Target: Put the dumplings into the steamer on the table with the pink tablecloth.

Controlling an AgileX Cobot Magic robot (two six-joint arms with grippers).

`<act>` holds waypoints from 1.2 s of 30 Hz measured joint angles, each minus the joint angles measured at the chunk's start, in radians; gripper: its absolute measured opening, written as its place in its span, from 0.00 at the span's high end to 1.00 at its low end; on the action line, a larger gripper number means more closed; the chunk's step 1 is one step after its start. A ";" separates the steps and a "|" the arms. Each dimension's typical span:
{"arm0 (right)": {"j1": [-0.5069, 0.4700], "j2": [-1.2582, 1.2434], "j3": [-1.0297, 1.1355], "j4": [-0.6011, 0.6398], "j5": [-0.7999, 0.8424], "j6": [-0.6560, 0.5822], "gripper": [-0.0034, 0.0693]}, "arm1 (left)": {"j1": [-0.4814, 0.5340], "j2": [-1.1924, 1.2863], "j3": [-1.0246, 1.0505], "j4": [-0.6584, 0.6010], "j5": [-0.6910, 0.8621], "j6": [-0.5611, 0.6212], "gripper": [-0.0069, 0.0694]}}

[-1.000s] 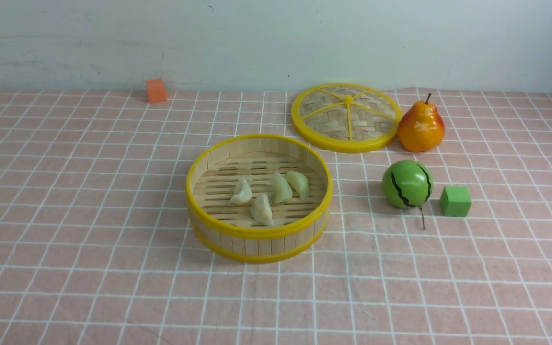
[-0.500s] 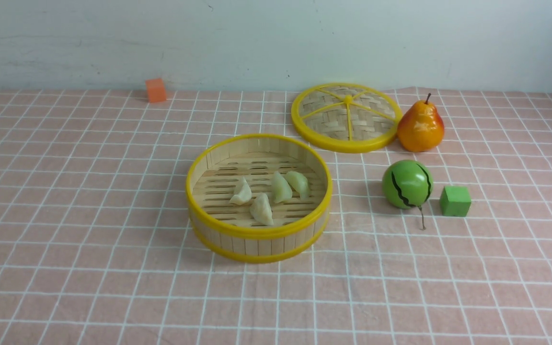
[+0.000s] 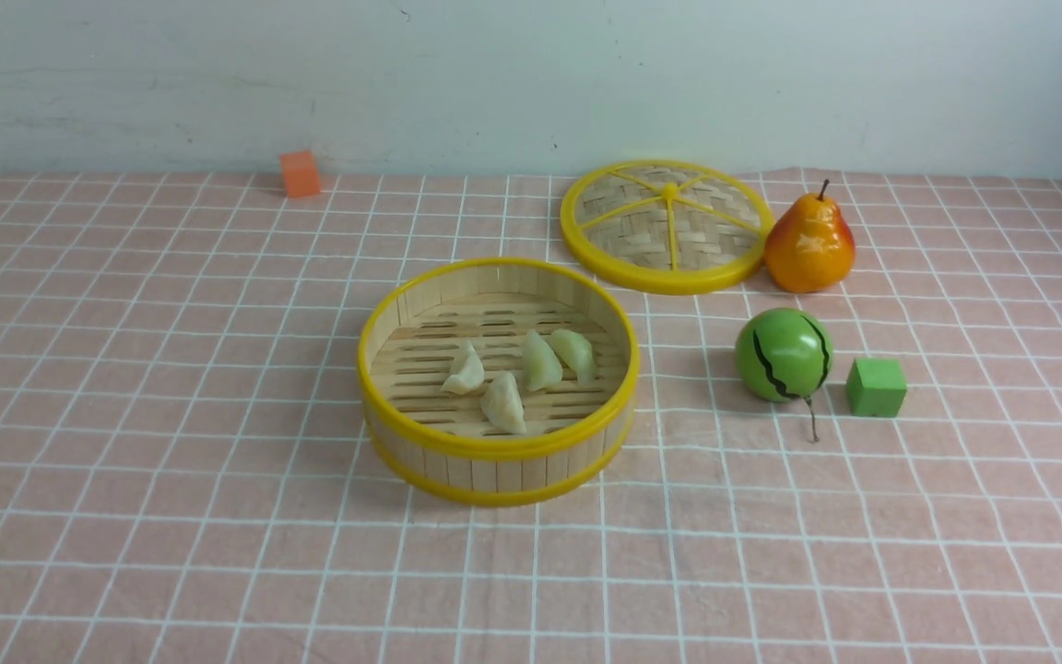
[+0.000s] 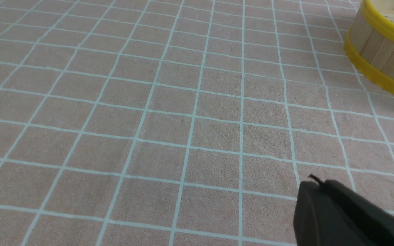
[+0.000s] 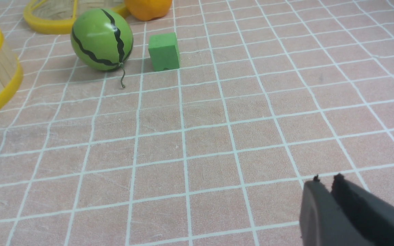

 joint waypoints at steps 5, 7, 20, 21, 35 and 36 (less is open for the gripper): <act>0.000 0.000 0.000 -0.001 0.000 0.000 0.86 | 0.000 0.000 0.000 -0.001 0.000 0.001 0.93; 0.000 0.000 0.000 -0.001 0.000 0.000 0.85 | 0.000 0.000 0.000 -0.002 0.000 0.001 0.93; 0.000 0.000 0.000 -0.002 0.000 0.000 0.83 | 0.001 0.000 0.000 -0.003 0.000 0.001 0.93; 0.000 0.000 0.000 -0.002 0.000 0.000 0.83 | 0.001 0.000 0.000 -0.003 0.000 0.001 0.93; 0.000 0.000 0.000 -0.002 0.000 0.000 0.81 | 0.001 0.000 0.000 -0.003 0.000 0.001 0.91; 0.000 0.000 0.000 -0.002 0.000 0.000 0.81 | 0.001 0.000 0.000 -0.003 0.000 0.001 0.91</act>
